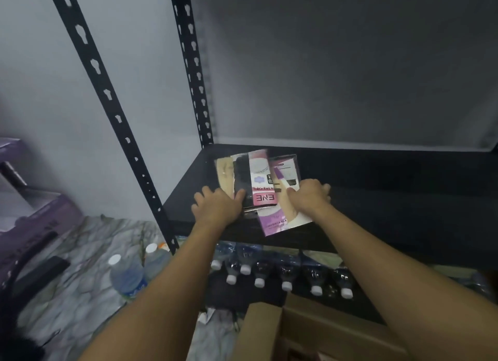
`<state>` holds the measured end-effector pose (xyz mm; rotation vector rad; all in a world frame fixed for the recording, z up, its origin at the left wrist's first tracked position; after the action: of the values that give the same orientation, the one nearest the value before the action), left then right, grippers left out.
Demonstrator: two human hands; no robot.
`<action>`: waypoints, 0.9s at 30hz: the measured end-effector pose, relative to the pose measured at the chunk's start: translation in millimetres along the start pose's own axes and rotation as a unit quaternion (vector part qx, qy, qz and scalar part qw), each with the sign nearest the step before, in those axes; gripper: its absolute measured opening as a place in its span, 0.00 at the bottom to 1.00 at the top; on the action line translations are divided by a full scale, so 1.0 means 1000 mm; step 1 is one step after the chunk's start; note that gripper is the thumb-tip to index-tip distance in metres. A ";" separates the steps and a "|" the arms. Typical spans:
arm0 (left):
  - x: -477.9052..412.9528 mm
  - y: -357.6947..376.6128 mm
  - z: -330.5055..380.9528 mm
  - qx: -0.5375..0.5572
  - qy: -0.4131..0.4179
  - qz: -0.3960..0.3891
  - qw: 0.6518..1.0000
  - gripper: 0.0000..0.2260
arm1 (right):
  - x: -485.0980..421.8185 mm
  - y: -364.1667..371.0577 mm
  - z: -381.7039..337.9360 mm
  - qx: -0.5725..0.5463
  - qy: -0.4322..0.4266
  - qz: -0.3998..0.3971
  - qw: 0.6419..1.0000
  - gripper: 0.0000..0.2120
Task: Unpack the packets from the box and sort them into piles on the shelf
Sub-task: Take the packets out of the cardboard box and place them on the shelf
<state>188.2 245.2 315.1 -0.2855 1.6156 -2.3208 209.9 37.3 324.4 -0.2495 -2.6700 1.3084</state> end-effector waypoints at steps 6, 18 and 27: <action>0.024 0.002 -0.004 0.100 0.007 0.071 0.992 0.31 | 0.030 -0.009 0.014 0.014 -0.092 0.044 0.995 0.22; 0.188 0.057 -0.015 0.441 0.140 0.128 0.877 0.14 | 0.172 -0.015 0.106 -0.214 -0.245 0.075 0.943 0.08; 0.264 0.197 -0.010 0.313 0.216 -0.228 0.896 0.11 | 0.222 0.037 0.259 -0.158 -0.105 -0.015 0.982 0.10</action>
<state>-37.1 97.4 125.4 0.0119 0.9003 -3.3033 -58.6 -90.8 152.8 -0.1110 -3.0433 0.9438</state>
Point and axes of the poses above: each hand's wrist, its own x-axis away from the middle knuckle, its own y-axis out of the palm, z = x × y, the point moved 3 cm from there along -x, towards the middle knuckle
